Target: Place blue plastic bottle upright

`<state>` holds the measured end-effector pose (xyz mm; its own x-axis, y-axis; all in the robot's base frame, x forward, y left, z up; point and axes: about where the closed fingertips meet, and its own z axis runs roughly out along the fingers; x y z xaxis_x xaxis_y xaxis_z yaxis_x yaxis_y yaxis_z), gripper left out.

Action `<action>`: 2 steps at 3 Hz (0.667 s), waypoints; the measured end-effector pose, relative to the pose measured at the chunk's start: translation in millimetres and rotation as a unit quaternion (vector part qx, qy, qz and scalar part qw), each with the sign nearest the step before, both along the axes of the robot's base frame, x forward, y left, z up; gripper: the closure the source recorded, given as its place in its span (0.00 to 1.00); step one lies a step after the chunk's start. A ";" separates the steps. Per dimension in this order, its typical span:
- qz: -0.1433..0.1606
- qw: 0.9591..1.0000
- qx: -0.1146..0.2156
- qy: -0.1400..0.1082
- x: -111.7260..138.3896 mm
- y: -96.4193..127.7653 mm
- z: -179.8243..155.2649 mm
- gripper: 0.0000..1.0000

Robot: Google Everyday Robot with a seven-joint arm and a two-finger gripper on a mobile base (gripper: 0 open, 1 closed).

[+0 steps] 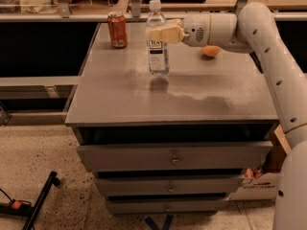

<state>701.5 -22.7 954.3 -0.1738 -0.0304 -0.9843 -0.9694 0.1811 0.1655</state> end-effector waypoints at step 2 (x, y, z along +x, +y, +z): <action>0.038 0.998 -0.008 -0.043 -23.8 5.2 -9.0 1.00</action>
Offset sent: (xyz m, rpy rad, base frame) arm -0.0373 0.0010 -0.0172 -0.0663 -0.1405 0.0970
